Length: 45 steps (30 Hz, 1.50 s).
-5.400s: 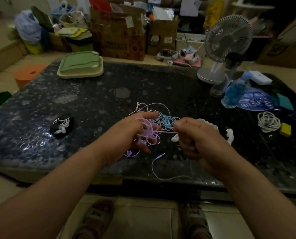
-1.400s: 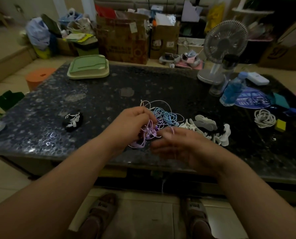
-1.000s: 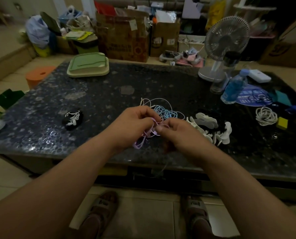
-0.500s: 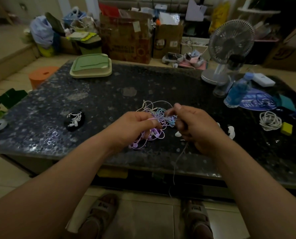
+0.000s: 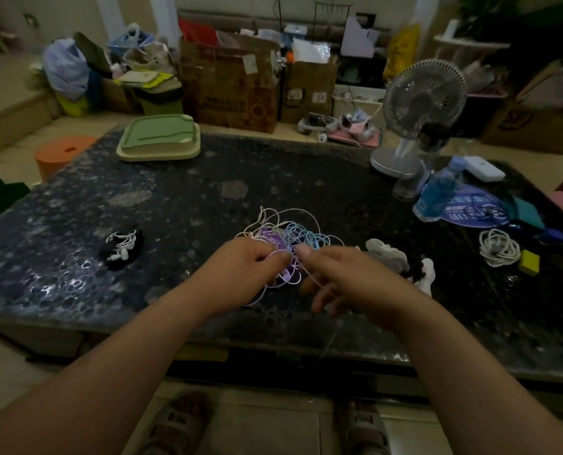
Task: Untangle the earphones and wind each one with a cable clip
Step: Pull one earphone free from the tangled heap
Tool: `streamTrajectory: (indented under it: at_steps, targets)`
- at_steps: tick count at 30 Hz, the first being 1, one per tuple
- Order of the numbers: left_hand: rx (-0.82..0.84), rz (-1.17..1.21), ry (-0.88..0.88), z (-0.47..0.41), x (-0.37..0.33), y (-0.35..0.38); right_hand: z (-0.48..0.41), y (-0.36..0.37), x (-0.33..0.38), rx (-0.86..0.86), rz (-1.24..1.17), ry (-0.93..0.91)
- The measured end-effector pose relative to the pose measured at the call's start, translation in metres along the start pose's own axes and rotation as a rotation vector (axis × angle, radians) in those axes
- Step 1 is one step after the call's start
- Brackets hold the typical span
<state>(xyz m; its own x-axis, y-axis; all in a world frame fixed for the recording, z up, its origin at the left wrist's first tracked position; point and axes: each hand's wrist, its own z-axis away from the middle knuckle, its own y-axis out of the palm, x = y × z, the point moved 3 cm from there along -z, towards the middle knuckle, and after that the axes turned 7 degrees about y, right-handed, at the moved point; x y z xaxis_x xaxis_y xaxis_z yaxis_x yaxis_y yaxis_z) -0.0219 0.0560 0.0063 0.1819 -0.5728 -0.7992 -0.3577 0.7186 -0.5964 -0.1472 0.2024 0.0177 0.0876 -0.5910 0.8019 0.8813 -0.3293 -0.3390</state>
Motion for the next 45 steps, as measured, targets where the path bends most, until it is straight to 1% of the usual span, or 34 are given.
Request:
streamTrajectory:
  at_steps: [1,3,5,6,7,9,14,15,16,17,18,20,22,23,26,27,29,32,33,36,40,43,45]
  targets:
    - [0.005,-0.038,-0.002,-0.002,0.002,0.001,0.0,0.002,0.0,0.012,0.078,-0.029]
    - [-0.008,-0.109,-0.015,-0.005,0.007,0.002,-0.001,0.0,0.001,-0.054,0.162,-0.082]
    - [-0.033,-0.158,-0.028,-0.007,0.011,0.0,-0.001,-0.008,0.005,-0.191,0.085,-0.082]
    - [-0.034,-0.182,-0.03,-0.006,0.013,-0.001,-0.001,-0.014,0.008,-0.246,-0.005,-0.078]
    - [-0.021,-0.21,-0.029,-0.006,0.014,-0.002,0.0,-0.019,0.009,-0.264,-0.119,-0.075]
    - [0.022,-0.199,-0.024,-0.004,0.014,-0.004,0.001,-0.025,0.01,-0.221,-0.403,-0.088]
    - [0.119,0.038,0.035,-0.003,0.012,-0.008,0.001,-0.031,0.012,-0.173,-0.997,-0.192]
    - [0.147,0.067,0.044,-0.002,0.01,-0.008,0.001,-0.033,0.012,-0.158,-1.095,-0.19]
    - [0.167,0.107,0.043,0.0,0.009,-0.007,0.001,-0.035,0.012,-0.164,-1.135,-0.173]
    - [0.172,0.167,0.033,0.0,0.008,-0.007,0.001,-0.036,0.012,-0.19,-1.107,-0.144]
    - [0.163,0.241,0.017,0.001,0.008,-0.007,0.001,-0.036,0.011,-0.216,-1.007,-0.114]
    - [0.109,0.39,-0.015,0.0,0.005,-0.007,0.0,-0.03,0.008,-0.239,-0.672,-0.075]
    - [0.034,0.448,-0.022,-0.002,0.001,-0.01,0.001,-0.022,0.006,-0.238,-0.356,-0.076]
    - [-0.004,0.456,-0.024,-0.003,0.0,-0.012,0.003,-0.018,0.007,-0.204,-0.248,-0.087]
    - [-0.117,0.551,-0.052,-0.006,0.004,-0.017,0.008,-0.004,0.009,0.027,-0.065,-0.128]
    - [-0.149,0.607,-0.062,-0.007,0.005,-0.017,0.01,-0.002,0.008,0.049,-0.017,-0.131]
    - [-0.198,0.724,-0.087,-0.009,0.005,-0.017,0.008,-0.002,0.008,0.028,0.024,-0.146]
    - [-0.244,0.853,-0.148,-0.008,0.003,-0.015,0.003,-0.004,0.009,-0.023,-0.025,-0.146]
    - [-0.252,0.869,-0.161,-0.008,0.004,-0.015,0.003,-0.003,0.01,-0.014,-0.038,-0.132]
    - [-0.26,0.815,-0.164,-0.009,0.008,-0.015,0.003,-0.003,0.009,0.022,-0.049,-0.095]
    - [-0.294,0.634,-0.136,-0.009,0.005,-0.015,-0.004,-0.004,0.006,-0.031,0.009,-0.096]
    - [-0.355,0.587,-0.101,-0.01,0.005,-0.02,-0.007,-0.008,0.003,-0.051,-0.073,-0.102]
    - [-0.376,0.614,-0.111,-0.009,0.007,-0.023,-0.005,-0.012,0.006,-0.044,-0.204,-0.116]
